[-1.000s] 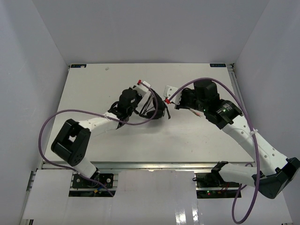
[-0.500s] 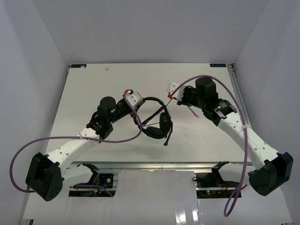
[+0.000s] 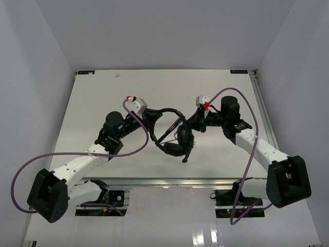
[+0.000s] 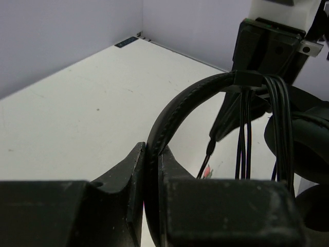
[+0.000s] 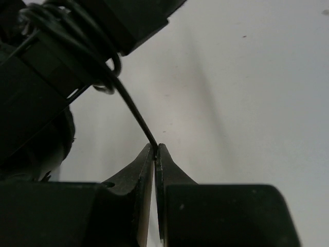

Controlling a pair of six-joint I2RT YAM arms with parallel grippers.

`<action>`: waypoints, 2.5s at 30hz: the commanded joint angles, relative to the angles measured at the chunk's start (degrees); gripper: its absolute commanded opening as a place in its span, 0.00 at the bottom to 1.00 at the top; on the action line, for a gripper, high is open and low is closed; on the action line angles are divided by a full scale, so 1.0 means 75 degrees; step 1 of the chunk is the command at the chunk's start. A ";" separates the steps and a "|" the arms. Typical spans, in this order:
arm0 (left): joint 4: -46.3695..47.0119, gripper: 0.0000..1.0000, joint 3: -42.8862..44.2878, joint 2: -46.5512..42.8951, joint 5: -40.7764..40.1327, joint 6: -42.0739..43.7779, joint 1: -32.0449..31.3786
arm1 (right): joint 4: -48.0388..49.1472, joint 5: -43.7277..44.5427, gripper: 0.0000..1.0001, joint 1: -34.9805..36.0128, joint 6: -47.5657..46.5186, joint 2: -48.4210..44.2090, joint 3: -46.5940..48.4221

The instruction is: Wrap the headphones

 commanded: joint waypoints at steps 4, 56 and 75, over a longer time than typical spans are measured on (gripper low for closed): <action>0.3257 0.00 -0.0245 0.1559 -0.0925 -0.2189 -0.0034 | 0.4168 -0.0726 0.08 -0.0067 0.3770 0.1112 -0.0904; -0.0899 0.50 0.2673 0.6352 -0.4317 -0.2547 -0.0146 | -0.0283 0.3310 0.84 -0.2913 0.2685 0.2190 0.0195; -0.3030 0.98 0.1846 0.1155 -0.1924 -0.0748 -0.0117 | -0.3591 0.4569 0.90 -0.3104 0.0198 -0.2851 -0.0025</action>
